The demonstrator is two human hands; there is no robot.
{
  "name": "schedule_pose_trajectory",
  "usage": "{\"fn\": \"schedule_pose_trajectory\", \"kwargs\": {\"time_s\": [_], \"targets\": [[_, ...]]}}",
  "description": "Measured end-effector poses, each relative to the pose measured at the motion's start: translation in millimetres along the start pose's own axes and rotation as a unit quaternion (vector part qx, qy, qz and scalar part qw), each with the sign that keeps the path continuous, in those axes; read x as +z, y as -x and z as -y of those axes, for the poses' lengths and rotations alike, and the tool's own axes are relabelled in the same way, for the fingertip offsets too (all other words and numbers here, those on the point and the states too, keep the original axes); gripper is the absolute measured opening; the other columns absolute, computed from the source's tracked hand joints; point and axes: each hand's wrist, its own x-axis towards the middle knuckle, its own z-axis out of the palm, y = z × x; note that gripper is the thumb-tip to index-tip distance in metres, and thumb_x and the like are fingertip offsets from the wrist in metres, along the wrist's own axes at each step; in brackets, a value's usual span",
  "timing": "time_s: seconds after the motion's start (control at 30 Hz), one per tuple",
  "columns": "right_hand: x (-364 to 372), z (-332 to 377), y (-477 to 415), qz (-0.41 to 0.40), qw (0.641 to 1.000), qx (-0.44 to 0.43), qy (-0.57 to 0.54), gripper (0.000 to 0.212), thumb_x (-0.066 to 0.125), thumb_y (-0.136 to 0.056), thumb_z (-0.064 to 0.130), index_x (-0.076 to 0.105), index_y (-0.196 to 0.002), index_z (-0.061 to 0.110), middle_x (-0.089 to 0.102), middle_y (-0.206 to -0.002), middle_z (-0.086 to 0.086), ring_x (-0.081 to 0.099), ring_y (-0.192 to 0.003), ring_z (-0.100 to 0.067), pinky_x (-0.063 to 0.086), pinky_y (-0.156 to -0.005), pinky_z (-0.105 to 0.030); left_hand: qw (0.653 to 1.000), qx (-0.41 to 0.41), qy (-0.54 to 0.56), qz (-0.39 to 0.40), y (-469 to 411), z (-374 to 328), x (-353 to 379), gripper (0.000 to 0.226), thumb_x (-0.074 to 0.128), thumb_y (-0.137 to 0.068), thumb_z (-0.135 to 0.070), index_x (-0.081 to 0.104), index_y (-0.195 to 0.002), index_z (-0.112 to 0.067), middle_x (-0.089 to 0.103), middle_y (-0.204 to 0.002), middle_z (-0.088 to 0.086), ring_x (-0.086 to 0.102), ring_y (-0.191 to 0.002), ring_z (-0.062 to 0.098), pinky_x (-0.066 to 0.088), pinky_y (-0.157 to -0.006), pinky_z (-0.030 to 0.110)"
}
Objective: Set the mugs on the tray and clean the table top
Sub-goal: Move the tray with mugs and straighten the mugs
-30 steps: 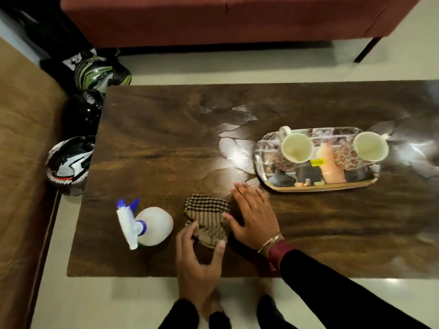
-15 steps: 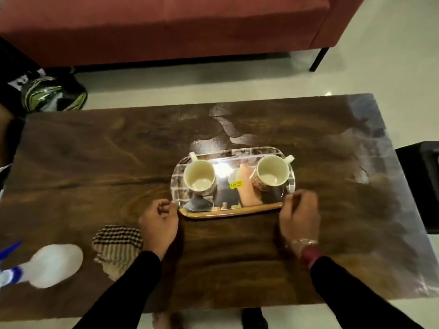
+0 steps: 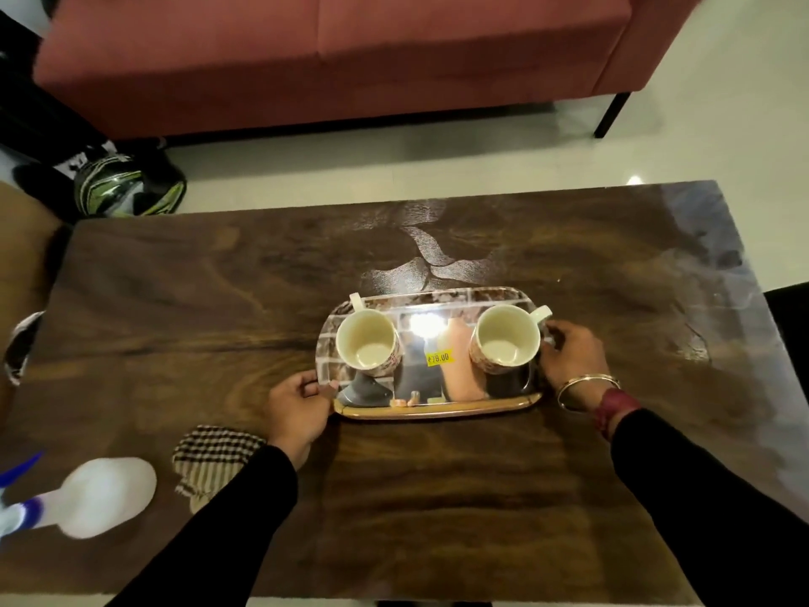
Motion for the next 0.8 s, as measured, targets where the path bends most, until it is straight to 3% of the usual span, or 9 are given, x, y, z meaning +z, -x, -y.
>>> {"fn": "schedule_pose_trajectory", "kwargs": {"time_s": [0.07, 0.13, 0.2, 0.27, 0.43, 0.53, 0.63, 0.8], "targets": [[2, -2, 8, 0.009, 1.0, 0.006, -0.004, 0.024, 0.066, -0.092, 0.009, 0.076, -0.112, 0.013, 0.077, -0.105, -0.013, 0.071, -0.099, -0.035, 0.047, -0.081, -0.029, 1.0, 0.0, 0.002, 0.003, -5, 1, -3, 0.019, 0.077, -0.091, -0.002, 0.072, -0.086, -0.019, 0.079, -0.092, 0.015, 0.066, -0.085, 0.025, 0.06, -0.087, 0.045], [7, -3, 23, 0.007, 1.0, 0.002, -0.008, 0.021, 0.064, -0.09, 0.006, 0.077, -0.103, 0.016, 0.077, -0.096, -0.012, 0.072, -0.093, -0.034, 0.045, -0.077, -0.027, 1.0, 0.003, 0.009, 0.007, -11, 4, -12, 0.01, 0.076, -0.092, -0.002, 0.075, -0.096, -0.01, 0.07, -0.087, 0.012, 0.059, -0.085, 0.023, 0.054, -0.084, 0.04], [16, -1, 38, 0.005, 1.0, 0.005, -0.006, 0.021, 0.064, -0.09, 0.004, 0.077, -0.101, 0.016, 0.077, -0.093, -0.012, 0.072, -0.092, -0.035, 0.045, -0.076, -0.027, 1.0, -0.001, 0.002, 0.004, -16, 8, -25, 0.024, 0.077, -0.093, -0.003, 0.073, -0.117, -0.004, 0.073, -0.094, 0.011, 0.063, -0.089, 0.022, 0.059, -0.094, 0.044], [26, 2, 50, 0.001, 1.0, 0.013, -0.007, 0.021, 0.064, -0.09, 0.004, 0.077, -0.105, 0.013, 0.078, -0.098, -0.013, 0.072, -0.094, -0.035, 0.044, -0.077, -0.026, 1.0, -0.003, -0.013, 0.005, -17, 14, -38, 0.032, 0.078, -0.092, -0.005, 0.073, -0.123, -0.003, 0.076, -0.097, 0.011, 0.068, -0.093, 0.024, 0.06, -0.099, 0.052], [43, 13, 58, -0.018, 0.999, 0.022, -0.02, 0.031, 0.066, -0.093, 0.006, 0.073, -0.123, 0.006, 0.075, -0.114, -0.018, 0.071, -0.103, -0.034, 0.046, -0.087, -0.026, 1.0, -0.013, -0.013, 0.006, -25, 22, -57, 0.035, 0.08, -0.091, -0.006, 0.073, -0.125, -0.006, 0.08, -0.101, 0.008, 0.075, -0.103, 0.026, 0.06, -0.102, 0.055], [45, 23, 50, -0.031, 0.999, 0.019, -0.018, 0.035, 0.068, -0.093, 0.008, 0.07, -0.127, 0.004, 0.074, -0.116, -0.02, 0.07, -0.106, -0.036, 0.052, -0.095, -0.035, 1.0, -0.016, -0.009, 0.009, -31, 21, -58, 0.034, 0.082, -0.089, -0.007, 0.075, -0.122, -0.011, 0.081, -0.098, 0.006, 0.076, -0.106, 0.03, 0.059, -0.102, 0.054], [44, 28, 43, -0.033, 0.999, 0.014, -0.01, 0.036, 0.069, -0.092, 0.008, 0.07, -0.128, 0.005, 0.074, -0.117, -0.019, 0.071, -0.106, -0.035, 0.054, -0.096, -0.039, 1.0, -0.01, 0.002, 0.009, -36, 18, -56, 0.024, 0.081, -0.089, -0.008, 0.079, -0.111, -0.017, 0.081, -0.097, 0.007, 0.076, -0.106, 0.031, 0.06, -0.102, 0.054], [44, 29, 43, -0.03, 0.999, 0.008, 0.014, 0.038, 0.069, -0.092, 0.008, 0.069, -0.13, 0.005, 0.073, -0.12, -0.019, 0.07, -0.107, -0.035, 0.052, -0.096, -0.037, 1.0, -0.01, -0.007, 0.007, -32, 16, -54, 0.027, 0.08, -0.09, -0.009, 0.078, -0.116, -0.015, 0.082, -0.099, 0.005, 0.077, -0.104, 0.029, 0.061, -0.1, 0.052]]}}
